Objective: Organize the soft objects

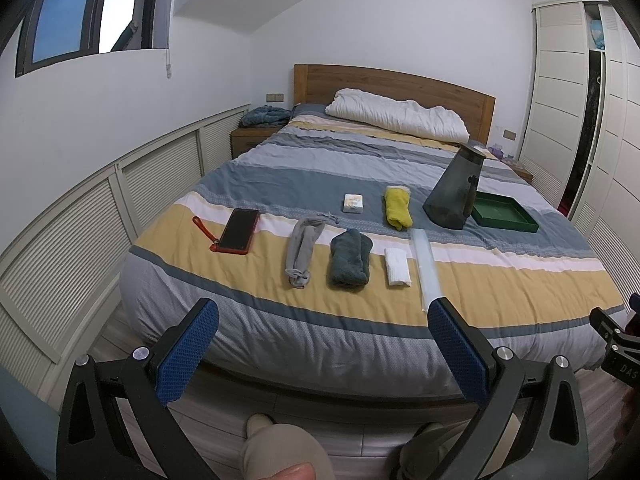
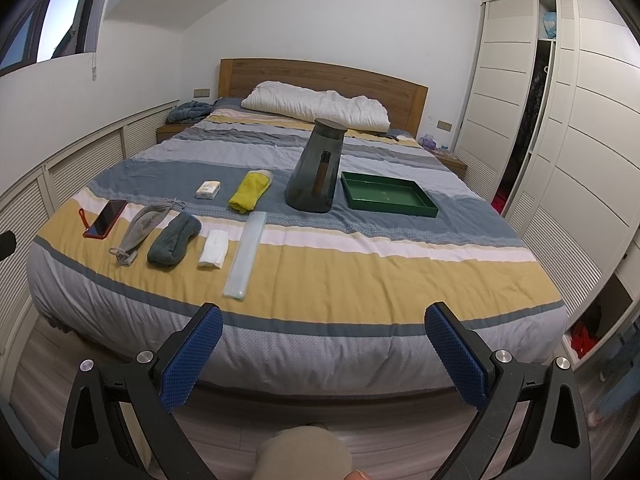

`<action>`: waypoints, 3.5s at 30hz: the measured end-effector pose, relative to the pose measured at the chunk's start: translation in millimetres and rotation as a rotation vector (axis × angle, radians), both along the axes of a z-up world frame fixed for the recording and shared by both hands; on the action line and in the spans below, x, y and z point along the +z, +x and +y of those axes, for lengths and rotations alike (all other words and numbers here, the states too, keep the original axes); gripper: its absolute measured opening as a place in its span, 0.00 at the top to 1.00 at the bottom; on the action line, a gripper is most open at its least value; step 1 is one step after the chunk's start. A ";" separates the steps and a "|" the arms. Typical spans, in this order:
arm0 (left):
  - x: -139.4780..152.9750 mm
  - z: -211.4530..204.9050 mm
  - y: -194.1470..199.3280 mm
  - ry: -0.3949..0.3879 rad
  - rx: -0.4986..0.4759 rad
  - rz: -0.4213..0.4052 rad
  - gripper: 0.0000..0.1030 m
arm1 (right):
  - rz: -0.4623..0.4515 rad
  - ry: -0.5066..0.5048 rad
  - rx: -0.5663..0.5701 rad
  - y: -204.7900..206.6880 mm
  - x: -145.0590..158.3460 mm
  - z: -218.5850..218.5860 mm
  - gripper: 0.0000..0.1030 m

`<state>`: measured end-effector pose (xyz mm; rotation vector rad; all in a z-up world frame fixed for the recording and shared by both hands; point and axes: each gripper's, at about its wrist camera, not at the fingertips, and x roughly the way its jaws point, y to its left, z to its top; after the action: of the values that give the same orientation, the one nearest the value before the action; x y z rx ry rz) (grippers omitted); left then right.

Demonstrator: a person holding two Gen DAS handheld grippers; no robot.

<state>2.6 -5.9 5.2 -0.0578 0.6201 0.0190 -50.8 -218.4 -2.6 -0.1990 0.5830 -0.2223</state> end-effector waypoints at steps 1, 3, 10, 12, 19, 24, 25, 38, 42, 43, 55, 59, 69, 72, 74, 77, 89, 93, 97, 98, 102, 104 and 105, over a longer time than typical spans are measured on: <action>0.3 -0.2 -0.1 0.000 0.001 0.000 0.01 | 0.000 0.000 -0.001 0.3 -0.1 -0.2 0.00; 0.7 0.3 -0.3 -0.006 -0.002 0.000 0.01 | 0.000 0.000 0.000 -0.1 -0.1 0.1 0.00; 3.2 2.6 -0.3 -0.006 0.003 -0.009 0.01 | 0.000 -0.002 0.000 -0.3 0.1 0.4 0.00; 4.1 3.4 -1.2 -0.002 0.012 -0.014 0.01 | 0.002 -0.002 0.001 -0.6 0.2 0.6 0.00; 10.0 2.4 -4.9 0.006 0.020 -0.032 0.01 | 0.008 -0.015 0.006 0.3 1.4 6.0 0.00; 17.4 -0.7 -7.6 0.031 0.033 -0.047 0.01 | 0.011 -0.016 0.008 2.6 0.6 7.3 0.00; 18.8 -1.3 -8.4 0.035 0.037 -0.049 0.01 | 0.010 -0.016 0.007 2.6 0.7 7.4 0.00; 30.4 -4.1 -13.6 0.061 0.062 -0.086 0.01 | 0.025 -0.018 0.005 9.2 -4.5 9.8 0.00; 30.4 -5.1 -13.1 0.061 0.060 -0.083 0.01 | 0.029 -0.019 0.005 10.1 -5.6 8.9 0.00; 30.3 -5.8 -12.6 0.062 0.060 -0.081 0.01 | 0.030 -0.018 0.005 10.4 -5.7 8.5 0.00; 27.1 -4.5 -9.2 0.058 0.050 -0.065 0.01 | 0.040 -0.019 0.007 15.5 -9.1 11.3 0.00; 22.0 -3.4 0.2 0.057 0.045 -0.047 0.01 | 0.051 -0.021 0.015 23.3 -10.1 13.2 0.00; -3.5 21.8 103.8 -0.008 -0.004 0.069 0.01 | 0.116 0.013 0.074 113.9 -13.7 22.6 0.00; -10.8 23.5 155.6 -0.006 -0.033 0.103 0.01 | 0.139 0.018 0.091 163.3 -18.8 25.9 0.00; -15.2 21.7 188.0 0.016 -0.042 0.116 0.01 | 0.151 0.026 0.102 196.7 -21.4 27.6 0.00; -25.4 13.0 241.6 0.034 -0.076 0.144 0.01 | 0.163 0.035 0.117 253.5 -27.0 31.3 0.00; -122.0 -50.4 470.6 0.136 -0.163 0.337 0.01 | 0.240 0.104 0.064 478.9 -84.5 24.4 0.00; -162.9 -57.8 523.7 0.132 -0.142 0.418 0.01 | 0.293 0.131 0.021 539.8 -116.1 14.7 0.00; -200.0 -63.6 564.5 0.139 -0.117 0.499 0.01 | 0.343 0.175 -0.014 596.5 -151.1 1.7 0.00; -204.5 -64.9 569.7 0.147 -0.113 0.503 0.01 | 0.355 0.192 -0.020 609.7 -160.1 -1.4 0.00; -222.4 -67.7 589.2 0.159 -0.095 0.535 0.01 | 0.384 0.241 -0.027 639.7 -183.9 -5.1 0.00; -228.7 -67.3 596.0 0.178 -0.081 0.551 0.01 | 0.394 0.244 -0.027 650.4 -195.0 -3.8 0.00; -232.0 -66.4 598.5 0.182 -0.078 0.561 0.01 | 0.401 0.244 -0.025 659.8 -203.2 -3.0 0.00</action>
<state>601.2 -72.3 -226.8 0.1537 1.1782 0.0159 609.0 -221.4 -205.8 0.0023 1.0048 -0.1335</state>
